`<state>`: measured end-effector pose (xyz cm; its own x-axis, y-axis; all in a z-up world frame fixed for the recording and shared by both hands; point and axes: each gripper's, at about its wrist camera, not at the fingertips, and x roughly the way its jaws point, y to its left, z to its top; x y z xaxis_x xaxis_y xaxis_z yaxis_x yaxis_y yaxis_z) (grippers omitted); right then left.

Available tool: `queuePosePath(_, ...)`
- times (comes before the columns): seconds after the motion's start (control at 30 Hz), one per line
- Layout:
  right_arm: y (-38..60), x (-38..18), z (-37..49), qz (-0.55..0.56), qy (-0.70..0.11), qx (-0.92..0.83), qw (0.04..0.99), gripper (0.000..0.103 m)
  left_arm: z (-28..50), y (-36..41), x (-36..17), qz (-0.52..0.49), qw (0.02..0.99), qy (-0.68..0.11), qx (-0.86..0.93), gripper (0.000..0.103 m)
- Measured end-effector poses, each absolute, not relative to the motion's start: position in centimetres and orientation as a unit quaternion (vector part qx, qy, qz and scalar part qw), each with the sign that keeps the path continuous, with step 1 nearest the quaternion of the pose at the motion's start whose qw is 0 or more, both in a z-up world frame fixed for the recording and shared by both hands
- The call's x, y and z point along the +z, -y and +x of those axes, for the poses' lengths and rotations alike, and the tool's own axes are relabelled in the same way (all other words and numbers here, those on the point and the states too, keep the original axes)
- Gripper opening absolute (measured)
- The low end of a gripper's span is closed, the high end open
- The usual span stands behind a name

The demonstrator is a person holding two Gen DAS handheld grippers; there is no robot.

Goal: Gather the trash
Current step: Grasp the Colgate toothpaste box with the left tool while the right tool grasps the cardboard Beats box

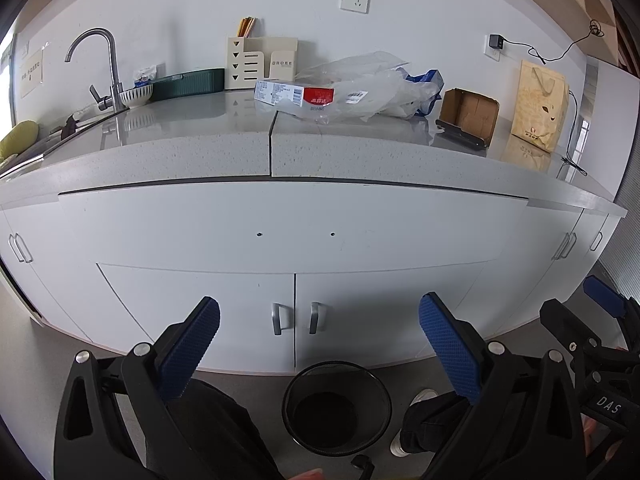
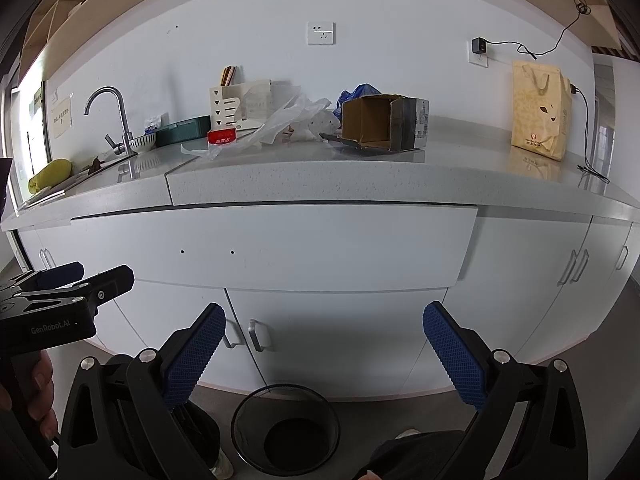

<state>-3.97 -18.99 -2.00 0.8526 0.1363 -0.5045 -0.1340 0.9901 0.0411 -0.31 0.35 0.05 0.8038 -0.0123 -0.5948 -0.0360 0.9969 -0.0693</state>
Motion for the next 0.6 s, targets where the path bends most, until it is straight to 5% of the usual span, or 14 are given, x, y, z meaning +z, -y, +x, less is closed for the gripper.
queuePosePath(0.33, 19.9, 2.4, -1.9, -0.019, -0.169, 0.036, 0.985, 0.100, 1.5, -0.3, 4.8, 0.025, 0.969, -0.244, -0.004, 0.099)
queuePosePath(0.6, 20.7, 5.7, 5.1, -0.013, -0.185, 0.031, 0.982, 0.100, 8.8, -1.5, 8.2, 0.044, 0.964, -0.264, -0.001, 0.099)
